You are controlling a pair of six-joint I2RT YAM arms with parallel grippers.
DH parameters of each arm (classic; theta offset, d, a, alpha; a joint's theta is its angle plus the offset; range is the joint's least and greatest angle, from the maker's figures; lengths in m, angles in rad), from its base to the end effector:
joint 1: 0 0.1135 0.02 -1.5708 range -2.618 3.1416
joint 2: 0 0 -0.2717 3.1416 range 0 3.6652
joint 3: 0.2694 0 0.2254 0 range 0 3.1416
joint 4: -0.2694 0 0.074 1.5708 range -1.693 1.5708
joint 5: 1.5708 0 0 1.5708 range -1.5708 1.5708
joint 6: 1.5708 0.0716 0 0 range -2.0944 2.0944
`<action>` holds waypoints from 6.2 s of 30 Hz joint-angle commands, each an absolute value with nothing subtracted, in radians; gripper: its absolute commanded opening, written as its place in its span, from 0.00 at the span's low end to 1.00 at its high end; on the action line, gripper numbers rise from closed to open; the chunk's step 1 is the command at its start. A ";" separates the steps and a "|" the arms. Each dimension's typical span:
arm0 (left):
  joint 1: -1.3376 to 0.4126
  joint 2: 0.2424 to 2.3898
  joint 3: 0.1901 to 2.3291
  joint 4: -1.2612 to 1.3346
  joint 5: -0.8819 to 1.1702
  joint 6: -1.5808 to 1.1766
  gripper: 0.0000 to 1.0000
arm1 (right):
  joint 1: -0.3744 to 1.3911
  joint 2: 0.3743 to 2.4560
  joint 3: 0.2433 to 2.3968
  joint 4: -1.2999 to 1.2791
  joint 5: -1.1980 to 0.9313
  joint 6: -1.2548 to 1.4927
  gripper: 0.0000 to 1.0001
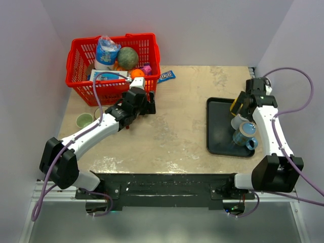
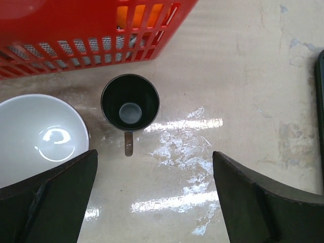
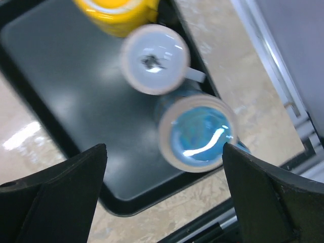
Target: Turn the mug right side up
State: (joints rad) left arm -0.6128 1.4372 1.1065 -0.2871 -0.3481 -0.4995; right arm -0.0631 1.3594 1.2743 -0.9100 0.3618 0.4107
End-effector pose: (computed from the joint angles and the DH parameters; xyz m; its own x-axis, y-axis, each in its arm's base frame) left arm 0.2791 -0.1664 0.2871 -0.5660 -0.1525 -0.8102 0.0480 0.9750 -0.2170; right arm 0.2592 -0.0418 0.3022 -0.6672 0.4163 -0.6177 0.5646 0.8235 -0.0549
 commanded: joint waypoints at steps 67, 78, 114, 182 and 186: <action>-0.612 1.425 1.097 -0.227 -0.244 -0.472 0.99 | -0.138 1.105 0.807 -0.712 -0.095 0.514 0.96; -0.614 1.440 1.097 -0.221 -0.233 -0.486 0.99 | -0.074 1.086 0.773 -0.704 0.067 0.575 0.81; -0.612 1.447 1.098 -0.215 -0.233 -0.480 0.99 | 0.141 1.193 0.923 -0.678 0.126 0.611 0.00; -0.604 1.563 1.154 0.773 0.546 -1.035 0.99 | 0.163 1.207 1.117 0.515 -0.721 1.232 0.00; -0.604 1.575 1.143 0.857 0.552 -1.118 0.99 | 0.172 1.190 1.088 0.549 -0.730 1.236 0.00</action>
